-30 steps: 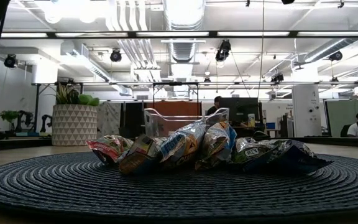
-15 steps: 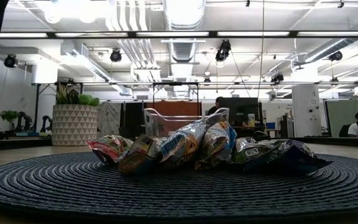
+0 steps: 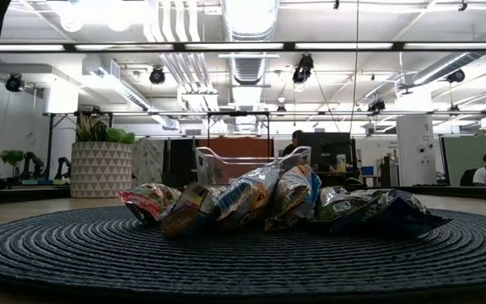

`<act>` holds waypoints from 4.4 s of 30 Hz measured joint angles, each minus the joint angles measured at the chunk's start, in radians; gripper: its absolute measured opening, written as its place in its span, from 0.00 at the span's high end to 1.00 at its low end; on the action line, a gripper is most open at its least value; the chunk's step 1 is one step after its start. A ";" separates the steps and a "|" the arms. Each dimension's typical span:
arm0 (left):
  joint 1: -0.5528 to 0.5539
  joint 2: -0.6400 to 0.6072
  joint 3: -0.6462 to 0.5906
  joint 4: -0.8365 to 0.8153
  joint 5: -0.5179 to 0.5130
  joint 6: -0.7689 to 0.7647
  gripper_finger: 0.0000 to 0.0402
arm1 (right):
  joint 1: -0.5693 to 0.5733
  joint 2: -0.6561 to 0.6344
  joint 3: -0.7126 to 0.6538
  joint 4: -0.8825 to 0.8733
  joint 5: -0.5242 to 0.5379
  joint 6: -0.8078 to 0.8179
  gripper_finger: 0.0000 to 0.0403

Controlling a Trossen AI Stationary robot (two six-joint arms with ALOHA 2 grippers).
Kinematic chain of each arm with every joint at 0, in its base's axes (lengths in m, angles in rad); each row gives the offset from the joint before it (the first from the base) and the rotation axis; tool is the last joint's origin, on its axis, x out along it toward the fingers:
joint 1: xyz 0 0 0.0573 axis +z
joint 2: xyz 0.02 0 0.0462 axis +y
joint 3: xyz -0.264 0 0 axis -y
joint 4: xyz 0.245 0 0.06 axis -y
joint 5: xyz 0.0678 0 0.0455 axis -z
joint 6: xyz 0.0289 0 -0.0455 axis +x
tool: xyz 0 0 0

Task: Pick and place Granola Bars by type
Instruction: Put the yellow granola bar into the bottom right transparent bin

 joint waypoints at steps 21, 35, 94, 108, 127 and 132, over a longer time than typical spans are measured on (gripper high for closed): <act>0.000 0.000 -0.032 0.119 0.059 -0.027 0.97 | 0.000 0.000 -0.002 0.081 -0.008 -0.017 0.41; 0.000 0.000 -0.033 0.153 0.086 -0.027 0.97 | 0.000 0.037 -0.003 0.133 -0.035 -0.021 0.41; 0.003 0.001 -0.034 0.138 0.078 -0.031 0.97 | 0.001 0.021 -0.002 0.147 -0.038 -0.055 0.86; 0.002 0.001 -0.034 0.141 0.076 -0.031 0.97 | 0.001 0.020 -0.002 0.146 -0.035 -0.055 0.87; 0.002 0.001 -0.034 0.144 0.078 -0.025 0.62 | 0.000 0.021 -0.002 0.143 -0.034 -0.066 0.87; 0.002 0.001 -0.034 0.129 0.068 -0.028 0.55 | 0.000 0.021 -0.002 0.143 -0.035 -0.066 0.87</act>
